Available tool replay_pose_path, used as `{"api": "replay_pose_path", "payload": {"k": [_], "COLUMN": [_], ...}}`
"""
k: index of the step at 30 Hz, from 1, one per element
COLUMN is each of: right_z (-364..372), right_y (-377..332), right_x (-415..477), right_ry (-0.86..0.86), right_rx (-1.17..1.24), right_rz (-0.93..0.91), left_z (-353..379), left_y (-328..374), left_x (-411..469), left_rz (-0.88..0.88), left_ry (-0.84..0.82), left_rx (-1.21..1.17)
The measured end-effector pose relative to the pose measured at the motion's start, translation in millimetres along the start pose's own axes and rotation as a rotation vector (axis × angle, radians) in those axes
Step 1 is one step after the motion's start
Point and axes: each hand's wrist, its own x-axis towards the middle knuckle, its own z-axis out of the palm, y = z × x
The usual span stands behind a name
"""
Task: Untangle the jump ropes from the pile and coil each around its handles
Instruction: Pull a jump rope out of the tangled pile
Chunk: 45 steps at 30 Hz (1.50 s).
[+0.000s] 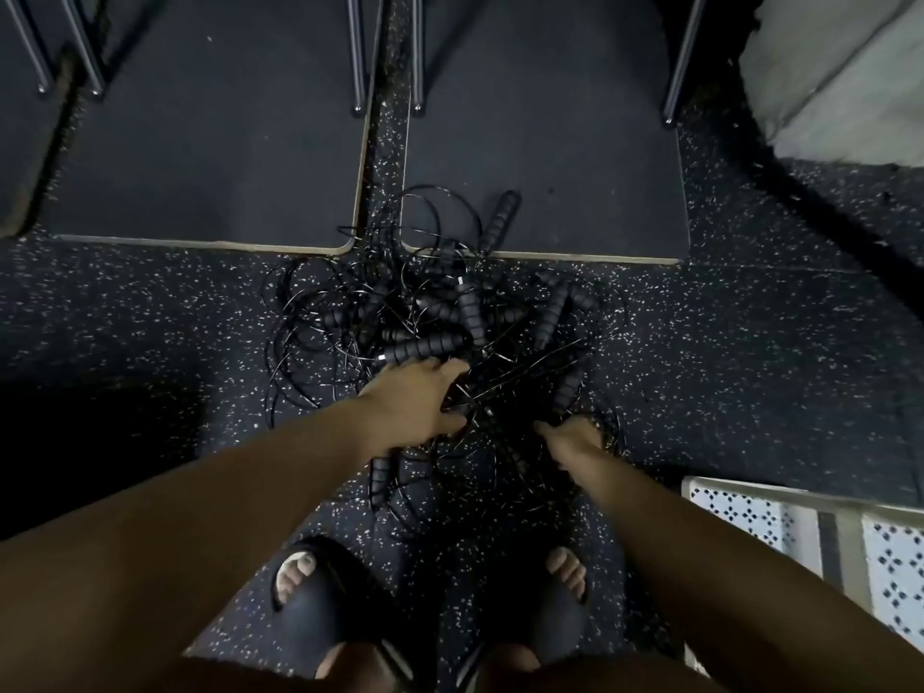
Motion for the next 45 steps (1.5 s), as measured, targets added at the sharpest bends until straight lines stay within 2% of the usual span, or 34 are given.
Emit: {"api": "replay_pose_path", "payload": {"k": [2,7,11,14,19,27,33,42,45], "right_z": [4.0,37.0,4.4,-3.6,-20.5,-95.5,-144.3,-178.4,-185.0], "right_y": [4.2,43.4,17.3,12.0,6.4,-17.8,-28.1,-68.9,-80.4], "right_x": [14.8,117.3,41.7,22.8,2.6,-89.2,-174.3,-326.1,-372.4], "right_ry": [0.013,-0.001,-0.033,-0.055,-0.226,-0.413,-0.426,-0.150,-0.075], "right_rx": [0.014,0.160,0.323,0.456,0.692,0.789,0.527,0.037,-0.009], "right_rz": [0.000,0.042,0.049,0.076,0.098,0.049,-0.158,-0.588,-0.687], "left_z": [-2.0,1.0,-0.1,1.4,-6.4,-36.4,-59.9,-85.5,-89.7], "left_y": [3.1,13.2,26.1,30.5,34.2,48.5,67.9,69.2,62.4], "left_x": [-0.3,1.9,2.4,0.9,-10.8,-42.3,-85.4,-147.0,-162.2], "left_rz": [0.019,0.011,0.036,0.035,0.043,0.094,0.138,0.208,0.222], "left_ry": [-0.006,-0.047,-0.045,-0.062,-0.065,0.006,0.091,0.426,0.542], "left_rx": [0.033,0.022,0.000,-0.006,-0.052,-0.136,-0.248,-0.472,-0.536]}}
